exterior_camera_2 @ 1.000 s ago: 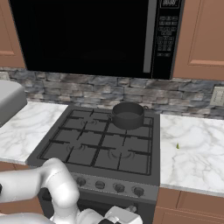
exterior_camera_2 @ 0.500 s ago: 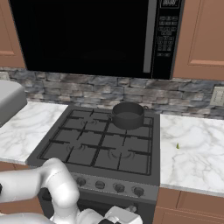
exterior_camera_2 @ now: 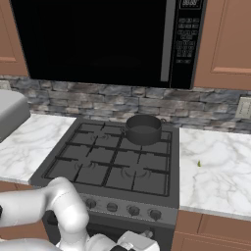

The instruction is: Turn on the burner for the pot on the stove. Wait thirty seconds for the pot to heat up. Then add the lemon wedge to the pot.

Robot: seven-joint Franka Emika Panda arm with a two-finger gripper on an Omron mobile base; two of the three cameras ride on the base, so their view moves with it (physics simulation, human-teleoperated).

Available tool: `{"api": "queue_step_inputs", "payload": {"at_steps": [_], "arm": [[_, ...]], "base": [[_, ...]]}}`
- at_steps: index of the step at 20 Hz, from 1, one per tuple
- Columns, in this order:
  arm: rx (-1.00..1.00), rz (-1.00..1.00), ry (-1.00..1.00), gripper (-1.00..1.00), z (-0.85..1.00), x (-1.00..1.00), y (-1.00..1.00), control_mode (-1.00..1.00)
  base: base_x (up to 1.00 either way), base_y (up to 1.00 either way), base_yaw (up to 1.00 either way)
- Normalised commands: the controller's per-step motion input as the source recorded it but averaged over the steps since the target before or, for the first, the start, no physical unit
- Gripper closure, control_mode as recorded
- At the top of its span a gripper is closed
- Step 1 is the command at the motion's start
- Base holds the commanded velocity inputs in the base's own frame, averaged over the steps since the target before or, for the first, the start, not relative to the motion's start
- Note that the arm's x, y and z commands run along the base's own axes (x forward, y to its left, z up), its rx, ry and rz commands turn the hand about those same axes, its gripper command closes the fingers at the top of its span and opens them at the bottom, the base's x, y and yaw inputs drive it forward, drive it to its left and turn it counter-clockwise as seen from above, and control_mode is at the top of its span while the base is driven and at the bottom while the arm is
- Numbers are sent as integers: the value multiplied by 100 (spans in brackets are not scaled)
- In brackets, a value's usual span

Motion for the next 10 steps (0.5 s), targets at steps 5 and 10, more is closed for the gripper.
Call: {"api": "queue_step_inputs", "payload": {"at_steps": [5, 10], "arm": [[0, 0, 0, 100, 0, 0, 0, -100], [0, 0, 0, 100, 0, 0, 0, -100]], "base": [[0, 0, 0], [0, 0, 0]]}}
